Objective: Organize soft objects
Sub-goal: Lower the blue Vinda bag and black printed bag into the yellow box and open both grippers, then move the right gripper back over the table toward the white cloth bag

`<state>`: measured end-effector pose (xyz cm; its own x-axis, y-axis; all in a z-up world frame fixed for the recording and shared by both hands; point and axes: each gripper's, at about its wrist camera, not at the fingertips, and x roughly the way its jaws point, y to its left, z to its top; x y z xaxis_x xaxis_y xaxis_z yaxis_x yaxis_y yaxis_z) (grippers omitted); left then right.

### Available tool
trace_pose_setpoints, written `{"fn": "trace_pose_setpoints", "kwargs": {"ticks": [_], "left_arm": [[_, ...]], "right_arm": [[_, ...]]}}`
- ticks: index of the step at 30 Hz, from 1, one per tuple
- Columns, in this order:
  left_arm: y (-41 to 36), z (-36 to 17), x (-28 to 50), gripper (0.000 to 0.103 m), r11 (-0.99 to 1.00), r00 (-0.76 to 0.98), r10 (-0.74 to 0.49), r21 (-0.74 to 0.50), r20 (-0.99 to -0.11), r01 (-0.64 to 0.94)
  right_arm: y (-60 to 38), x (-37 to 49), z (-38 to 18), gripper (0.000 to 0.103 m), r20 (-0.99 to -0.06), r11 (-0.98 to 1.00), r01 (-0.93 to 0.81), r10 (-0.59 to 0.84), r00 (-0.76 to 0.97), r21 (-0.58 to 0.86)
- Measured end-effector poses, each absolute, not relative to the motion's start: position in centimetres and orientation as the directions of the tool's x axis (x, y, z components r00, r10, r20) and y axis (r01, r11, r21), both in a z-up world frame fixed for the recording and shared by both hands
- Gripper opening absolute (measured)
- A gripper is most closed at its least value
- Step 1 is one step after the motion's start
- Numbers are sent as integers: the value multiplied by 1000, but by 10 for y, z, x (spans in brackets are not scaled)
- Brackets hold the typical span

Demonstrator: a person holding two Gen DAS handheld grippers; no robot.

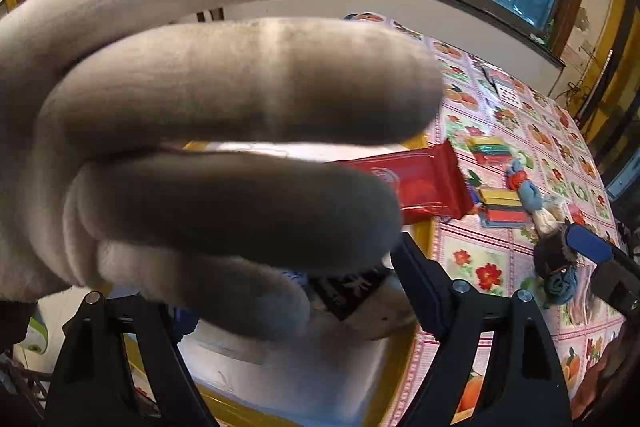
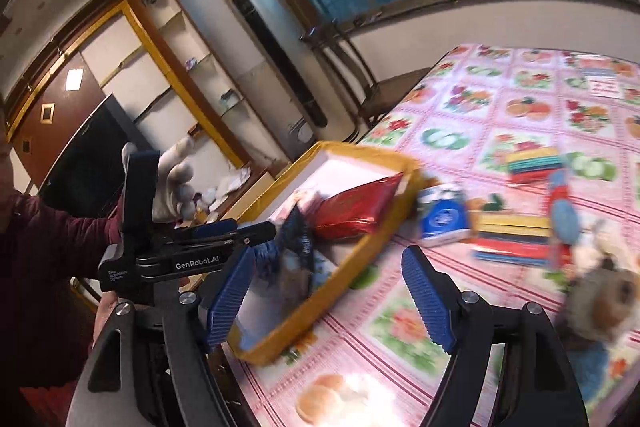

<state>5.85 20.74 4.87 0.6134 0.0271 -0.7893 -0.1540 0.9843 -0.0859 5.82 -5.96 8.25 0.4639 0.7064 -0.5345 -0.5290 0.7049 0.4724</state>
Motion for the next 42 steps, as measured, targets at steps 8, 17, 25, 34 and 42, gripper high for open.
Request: {"fn": "trace_pose_setpoints", "kwargs": {"ticks": [8, 17, 25, 34, 42], "left_arm": [[141, 57, 52, 85, 998, 656, -34, -58, -754, -15], [111, 61, 43, 85, 997, 702, -72, -71, -709, 30], [106, 57, 48, 85, 995, 701, -89, -88, -708, 38], [111, 52, 54, 85, 995, 693, -95, -99, -715, 35], [115, 52, 58, 85, 994, 694, -97, -102, -713, 34]], "right_arm": [[-152, 26, 84, 87, -540, 761, -428, 648, 537, 488], [-190, 6, 83, 87, -538, 774, -401, 630, 560, 490], [-202, -1, 86, 87, -532, 780, -394, 622, 574, 486], [-208, -7, 91, 87, -530, 786, -392, 614, 585, 478], [-218, -13, 93, 87, -531, 793, -379, 604, 594, 478]]}}
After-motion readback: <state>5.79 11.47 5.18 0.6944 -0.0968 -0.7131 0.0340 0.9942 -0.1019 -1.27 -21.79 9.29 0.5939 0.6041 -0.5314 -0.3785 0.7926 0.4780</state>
